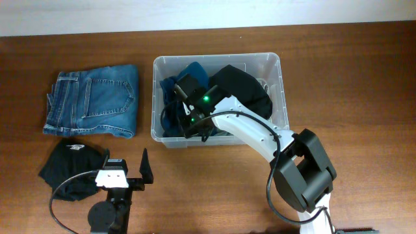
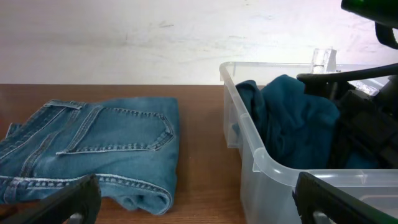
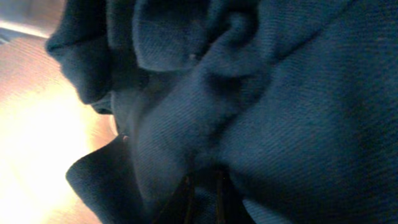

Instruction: Pack container

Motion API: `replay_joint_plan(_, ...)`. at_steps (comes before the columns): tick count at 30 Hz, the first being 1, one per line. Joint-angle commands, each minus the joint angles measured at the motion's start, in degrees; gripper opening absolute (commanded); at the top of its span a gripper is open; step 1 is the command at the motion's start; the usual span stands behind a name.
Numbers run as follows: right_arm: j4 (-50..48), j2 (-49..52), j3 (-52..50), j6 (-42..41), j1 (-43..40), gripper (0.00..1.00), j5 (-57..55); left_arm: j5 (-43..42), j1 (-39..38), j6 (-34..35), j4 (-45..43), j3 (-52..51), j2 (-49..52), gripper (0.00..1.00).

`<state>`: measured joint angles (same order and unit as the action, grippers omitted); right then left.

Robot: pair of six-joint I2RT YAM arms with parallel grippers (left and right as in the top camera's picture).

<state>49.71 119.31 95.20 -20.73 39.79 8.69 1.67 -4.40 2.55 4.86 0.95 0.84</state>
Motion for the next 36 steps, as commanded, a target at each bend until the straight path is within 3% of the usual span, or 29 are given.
replay_joint_plan(1,2.3,2.5,2.6,1.0,-1.7,0.08,0.0,-0.5,0.2,-0.9,-0.2,-0.4,-0.4,0.99)
replay_joint_plan(14,15.3,1.9,35.4,4.0,-4.7,0.07,1.2,-0.5,0.2,-0.9,-0.1,-0.4,-0.4,0.99)
replay_joint_plan(26,14.0,11.4,34.6,3.8,-5.5,0.06,-11.9,-0.5,0.2,-0.9,-0.1,-0.4,-0.4,0.99)
replay_joint_plan(36,14.2,28.4,34.5,3.8,-6.1,0.09,-9.4,-0.5,0.2,-0.9,-0.1,-0.4,-0.4,0.99)
